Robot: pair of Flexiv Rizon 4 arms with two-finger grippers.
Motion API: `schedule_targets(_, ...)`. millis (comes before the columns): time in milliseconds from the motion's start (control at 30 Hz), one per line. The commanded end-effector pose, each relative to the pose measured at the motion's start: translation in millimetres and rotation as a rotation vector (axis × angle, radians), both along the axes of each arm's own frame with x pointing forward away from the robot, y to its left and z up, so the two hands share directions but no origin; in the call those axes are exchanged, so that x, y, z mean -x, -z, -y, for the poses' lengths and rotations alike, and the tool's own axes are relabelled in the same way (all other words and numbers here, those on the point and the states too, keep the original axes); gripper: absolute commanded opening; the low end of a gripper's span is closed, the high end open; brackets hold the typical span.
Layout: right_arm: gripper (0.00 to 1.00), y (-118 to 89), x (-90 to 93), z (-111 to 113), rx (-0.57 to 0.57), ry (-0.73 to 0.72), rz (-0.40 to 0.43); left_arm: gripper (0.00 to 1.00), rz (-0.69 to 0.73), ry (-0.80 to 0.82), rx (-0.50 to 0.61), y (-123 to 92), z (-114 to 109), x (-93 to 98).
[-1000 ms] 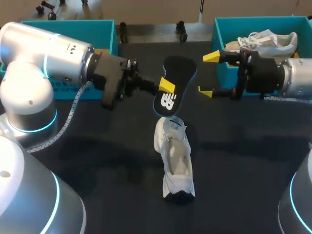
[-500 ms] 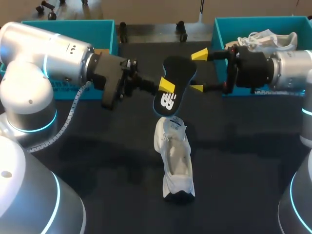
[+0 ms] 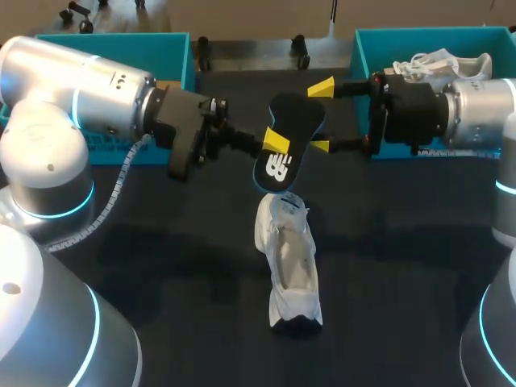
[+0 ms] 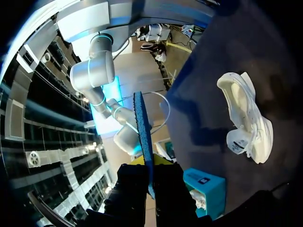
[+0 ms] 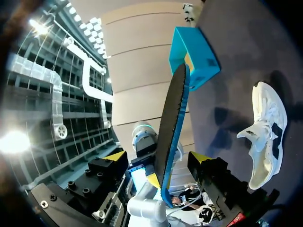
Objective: Take the shoe out of the shoebox, open the shoe tongue, remove and reinsert the insole, then place the shoe into the shoebox
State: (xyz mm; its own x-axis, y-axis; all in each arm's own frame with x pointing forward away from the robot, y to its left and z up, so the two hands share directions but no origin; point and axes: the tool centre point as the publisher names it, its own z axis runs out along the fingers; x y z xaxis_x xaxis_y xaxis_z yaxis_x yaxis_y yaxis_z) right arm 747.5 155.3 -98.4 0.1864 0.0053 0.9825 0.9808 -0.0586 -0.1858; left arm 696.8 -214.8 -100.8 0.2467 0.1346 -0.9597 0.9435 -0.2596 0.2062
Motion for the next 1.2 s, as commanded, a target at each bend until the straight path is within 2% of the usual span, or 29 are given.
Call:
schedule_targets(33, 0.79, -2, 5.3, -3, 0.008, 0.004, -0.009, 0.0, 0.002, -0.001, 0.002, 1, 1, 0.1)
schedule_targets(133, 0.65, -1, 4.3, -6, 0.01, -0.005, -0.02, 0.0, 0.002, -0.001, 0.002, 1, 1, 0.1)
schedule_targets(233, 0.63, -2, 4.3, -9, 0.014, -0.007, -0.024, 0.0, 0.002, -0.001, 0.002, 1, 1, 0.1)
schedule_targets(333, 0.68, -2, 4.1, -11, 0.021, -0.004, -0.026, 0.0, 0.002, -0.001, 0.002, 1, 1, 0.1)
schedule_targets(467, 0.66, 1, 1.6, -12, 0.022, 0.003, -0.039, 0.0, 0.002, -0.001, 0.002, 1, 1, 0.1)
schedule_targets(500, 0.63, 2, 1.3, -12, 0.022, 0.004, -0.041, 0.0, 0.002, -0.001, 0.002, 1, 1, 0.1)
schedule_targets(533, 0.52, 2, 1.1, -13, 0.022, 0.005, -0.041, 0.0, 0.002, -0.001, 0.002, 1, 1, 0.1)
schedule_targets(567, 0.46, 2, 1.1, -13, 0.021, 0.005, -0.041, 0.0, 0.002, -0.001, 0.002, 1, 1, 0.1)
schedule_targets(667, 0.37, 1, 0.5, -14, 0.027, 0.005, -0.039, 0.0, 0.002, -0.001, 0.002, 1, 1, 0.1)
schedule_targets(1100, 0.33, 1, -6.3, -12, 0.048, 0.02, -0.035, 0.0, 0.002, -0.001, 0.002, 1, 1, 0.1)
schedule_targets(1200, 0.29, 1, -7.0, -12, 0.05, 0.024, -0.034, 0.0, 0.002, -0.001, 0.002, 1, 1, 0.1)
